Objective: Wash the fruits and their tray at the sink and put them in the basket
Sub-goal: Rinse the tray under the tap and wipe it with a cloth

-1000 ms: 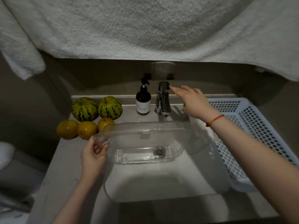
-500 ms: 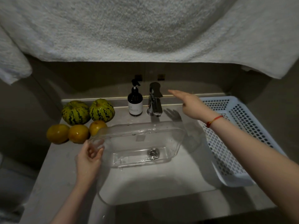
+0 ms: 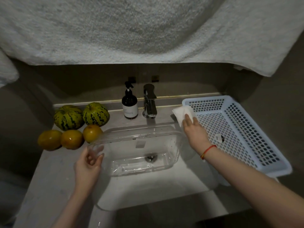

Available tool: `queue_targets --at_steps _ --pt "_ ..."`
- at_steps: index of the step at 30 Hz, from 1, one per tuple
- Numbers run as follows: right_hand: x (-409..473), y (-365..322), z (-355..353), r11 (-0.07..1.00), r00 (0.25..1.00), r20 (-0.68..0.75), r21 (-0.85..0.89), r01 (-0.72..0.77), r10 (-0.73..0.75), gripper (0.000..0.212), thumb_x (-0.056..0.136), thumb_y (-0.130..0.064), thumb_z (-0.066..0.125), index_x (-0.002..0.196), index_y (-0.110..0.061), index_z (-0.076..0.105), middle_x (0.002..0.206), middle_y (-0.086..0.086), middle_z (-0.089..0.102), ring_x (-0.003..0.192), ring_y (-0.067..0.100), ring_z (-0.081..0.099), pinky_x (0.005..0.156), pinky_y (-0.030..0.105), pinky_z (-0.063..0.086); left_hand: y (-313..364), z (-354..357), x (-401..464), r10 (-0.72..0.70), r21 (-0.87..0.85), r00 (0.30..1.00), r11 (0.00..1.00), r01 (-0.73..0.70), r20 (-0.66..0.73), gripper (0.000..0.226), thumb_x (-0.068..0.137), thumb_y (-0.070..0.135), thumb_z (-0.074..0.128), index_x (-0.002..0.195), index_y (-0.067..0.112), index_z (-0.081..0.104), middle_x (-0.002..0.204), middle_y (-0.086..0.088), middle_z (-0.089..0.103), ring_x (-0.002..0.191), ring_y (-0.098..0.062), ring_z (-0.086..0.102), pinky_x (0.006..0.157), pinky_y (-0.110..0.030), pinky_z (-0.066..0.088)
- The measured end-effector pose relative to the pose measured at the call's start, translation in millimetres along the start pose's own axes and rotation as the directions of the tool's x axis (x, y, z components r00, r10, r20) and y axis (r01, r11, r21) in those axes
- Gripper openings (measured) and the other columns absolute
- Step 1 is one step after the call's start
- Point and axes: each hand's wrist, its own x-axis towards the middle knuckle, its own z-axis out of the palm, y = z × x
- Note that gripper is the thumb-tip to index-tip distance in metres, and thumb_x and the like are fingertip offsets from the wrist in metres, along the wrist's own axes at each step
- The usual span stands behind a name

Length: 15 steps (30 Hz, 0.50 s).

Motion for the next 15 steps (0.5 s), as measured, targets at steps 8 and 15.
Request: queue_targets --at_steps 8,15 --pt "10.0 14.3 1.3 0.837 0.974 -0.176 0.546 -0.024 0.143 0.027 0.095 -0.004 0.041 0.118 -0.001 0.054 0.122 0.02 0.056 0.098 0.035 0.06 0.071 0.035 0.047 1.3 1.4 -0.8 -0.008 0.054 1.0 0.999 0.009 -0.013 0.037 0.083 -0.015 0.058 0.071 0.016 0.041 0.085 0.001 0.064 0.076 -0.004 0.061 0.064 -0.008 0.048" --pt "20.6 44.4 -19.6 -0.174 0.828 0.199 0.977 -0.125 0.524 0.035 0.098 -0.022 0.041 0.123 -0.002 0.055 0.104 0.01 0.059 0.097 0.026 0.058 0.083 0.035 0.049 20.5 -2.9 1.5 0.017 0.147 1.0 0.989 -0.02 0.016 0.037 0.085 -0.009 0.058 0.071 0.02 0.039 0.088 -0.021 0.065 0.089 -0.015 0.068 0.069 -0.036 0.054"
